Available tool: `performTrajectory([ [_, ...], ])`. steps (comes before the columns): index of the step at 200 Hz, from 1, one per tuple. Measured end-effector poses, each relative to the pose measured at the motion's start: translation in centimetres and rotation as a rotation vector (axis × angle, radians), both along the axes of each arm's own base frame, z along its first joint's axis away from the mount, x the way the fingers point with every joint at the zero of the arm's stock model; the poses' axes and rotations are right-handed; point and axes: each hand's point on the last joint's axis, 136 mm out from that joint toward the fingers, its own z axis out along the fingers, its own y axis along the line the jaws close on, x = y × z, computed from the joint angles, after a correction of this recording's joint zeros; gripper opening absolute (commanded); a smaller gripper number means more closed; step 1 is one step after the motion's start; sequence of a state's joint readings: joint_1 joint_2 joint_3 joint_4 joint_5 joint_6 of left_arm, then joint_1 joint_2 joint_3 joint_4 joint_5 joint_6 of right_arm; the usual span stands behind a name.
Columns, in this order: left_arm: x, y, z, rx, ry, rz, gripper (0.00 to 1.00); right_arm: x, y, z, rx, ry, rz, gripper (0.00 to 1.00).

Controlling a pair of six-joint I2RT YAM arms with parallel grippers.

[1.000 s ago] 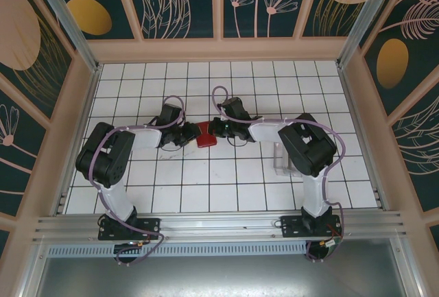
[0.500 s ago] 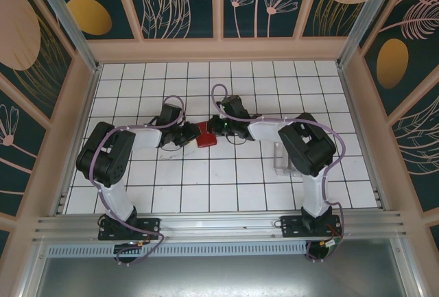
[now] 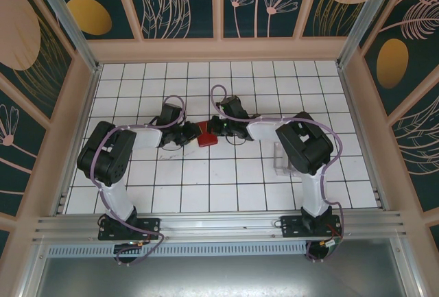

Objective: Put the credit cards into the card holder
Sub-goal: Close the button on the card holder.

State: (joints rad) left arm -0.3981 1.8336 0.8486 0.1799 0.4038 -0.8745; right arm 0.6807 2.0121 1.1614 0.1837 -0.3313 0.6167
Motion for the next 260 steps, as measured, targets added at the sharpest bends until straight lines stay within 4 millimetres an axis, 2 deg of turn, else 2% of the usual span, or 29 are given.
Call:
performTrajectory([
  [153, 0.01, -0.06, 0.02, -0.003, -0.001, -0.002, 0.26, -0.06, 0.45, -0.03, 0.03, -0.013, -0.007, 0.0],
  [194, 0.03, -0.07, 0.02, -0.003, -0.001, -0.002, 0.26, -0.41, 0.19, -0.61, 0.05, -0.017, -0.022, 0.0],
  [260, 0.07, -0.1, 0.05, -0.005, -0.004, -0.003, 0.26, -0.4, -0.06, -0.36, 0.032, -0.016, -0.017, 0.0],
])
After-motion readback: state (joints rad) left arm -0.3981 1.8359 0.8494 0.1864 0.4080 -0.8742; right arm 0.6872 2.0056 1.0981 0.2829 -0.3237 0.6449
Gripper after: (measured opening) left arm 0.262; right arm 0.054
